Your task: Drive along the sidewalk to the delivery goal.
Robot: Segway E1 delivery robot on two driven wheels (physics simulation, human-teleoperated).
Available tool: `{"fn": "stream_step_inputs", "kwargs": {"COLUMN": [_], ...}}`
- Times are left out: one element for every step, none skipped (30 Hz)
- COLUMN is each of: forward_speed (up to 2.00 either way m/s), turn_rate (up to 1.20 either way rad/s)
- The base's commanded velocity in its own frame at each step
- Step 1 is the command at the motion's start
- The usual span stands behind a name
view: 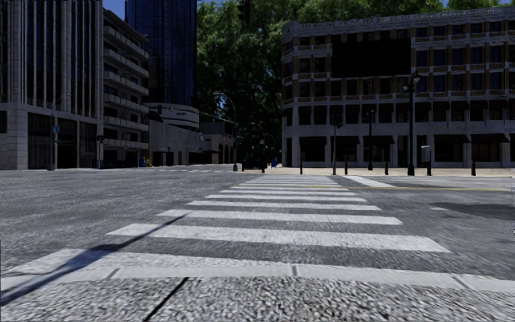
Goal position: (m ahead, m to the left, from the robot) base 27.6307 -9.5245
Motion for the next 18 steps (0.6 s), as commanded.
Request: {"fn": "stream_step_inputs", "kwargs": {"forward_speed": [1.98, 1.98, 1.98, 1.98, 1.98, 1.98, 1.98, 1.98, 1.98, 1.98, 1.87, 1.71, 1.49, 1.39, 1.39, 1.32, 1.24, 1.15], "turn_rate": [-0.36, -0.31, -0.30, -0.30, -0.30, -0.29, 0.00, 0.00, 0.00, 0.00, 0.00, 0.00, 0.00, 0.00, 0.00, 0.00, 0.00, 0.00]}}
